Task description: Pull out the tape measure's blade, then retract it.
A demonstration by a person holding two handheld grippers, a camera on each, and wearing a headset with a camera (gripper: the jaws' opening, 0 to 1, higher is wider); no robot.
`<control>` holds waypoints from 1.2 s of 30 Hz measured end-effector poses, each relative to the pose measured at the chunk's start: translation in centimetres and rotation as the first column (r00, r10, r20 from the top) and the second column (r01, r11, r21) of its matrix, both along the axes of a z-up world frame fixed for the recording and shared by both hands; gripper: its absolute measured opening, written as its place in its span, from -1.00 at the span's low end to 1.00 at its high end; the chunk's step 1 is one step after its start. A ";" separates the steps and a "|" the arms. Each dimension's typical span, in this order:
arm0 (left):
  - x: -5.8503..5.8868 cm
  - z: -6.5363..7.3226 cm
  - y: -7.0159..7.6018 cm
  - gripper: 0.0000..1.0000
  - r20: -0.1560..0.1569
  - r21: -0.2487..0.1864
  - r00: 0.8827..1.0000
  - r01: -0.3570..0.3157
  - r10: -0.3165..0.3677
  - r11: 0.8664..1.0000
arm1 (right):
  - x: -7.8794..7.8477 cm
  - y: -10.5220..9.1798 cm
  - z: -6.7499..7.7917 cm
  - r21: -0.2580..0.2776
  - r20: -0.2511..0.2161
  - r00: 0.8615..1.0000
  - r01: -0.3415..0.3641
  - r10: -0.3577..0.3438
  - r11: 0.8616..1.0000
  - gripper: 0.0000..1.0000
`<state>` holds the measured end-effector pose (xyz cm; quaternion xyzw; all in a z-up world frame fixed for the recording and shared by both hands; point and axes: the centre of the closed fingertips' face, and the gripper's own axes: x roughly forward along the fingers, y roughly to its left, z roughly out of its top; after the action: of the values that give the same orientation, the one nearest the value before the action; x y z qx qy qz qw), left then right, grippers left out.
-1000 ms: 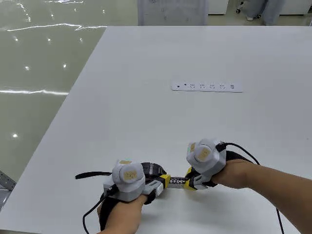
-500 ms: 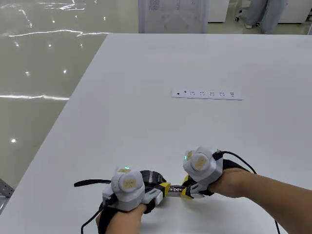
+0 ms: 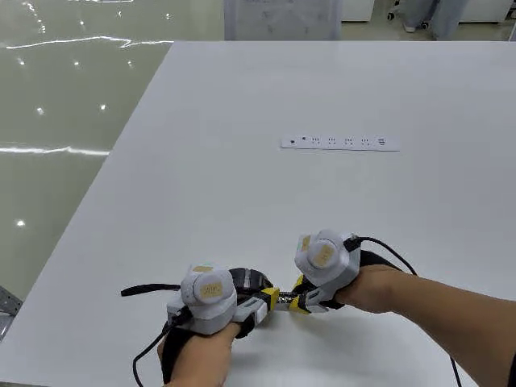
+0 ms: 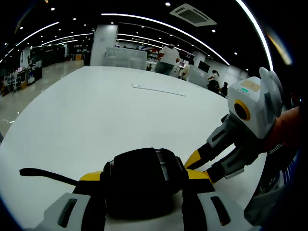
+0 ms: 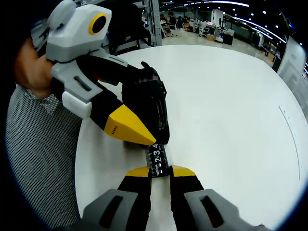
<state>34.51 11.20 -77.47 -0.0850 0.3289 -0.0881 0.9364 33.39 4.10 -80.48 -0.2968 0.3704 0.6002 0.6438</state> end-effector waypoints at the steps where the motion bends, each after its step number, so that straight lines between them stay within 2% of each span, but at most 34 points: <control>1: 0.0 0.0 0.0 0.19 0.000 0.000 1.000 0.000 0.000 1.000 | 0.0 0.0 0.0 0.001 0.001 1.000 0.000 0.000 1.000 -0.81; 36: 0.1 0.0 0.1 0.19 -0.006 -0.012 1.000 0.001 -0.001 1.000 | -0.2 2.3 0.1 0.053 -0.018 1.000 0.001 -0.001 0.999 -0.81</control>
<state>34.59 11.25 -77.47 -0.0910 0.3310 -0.0903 0.9349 33.20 6.37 -80.37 -0.2741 0.3601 0.6121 0.6485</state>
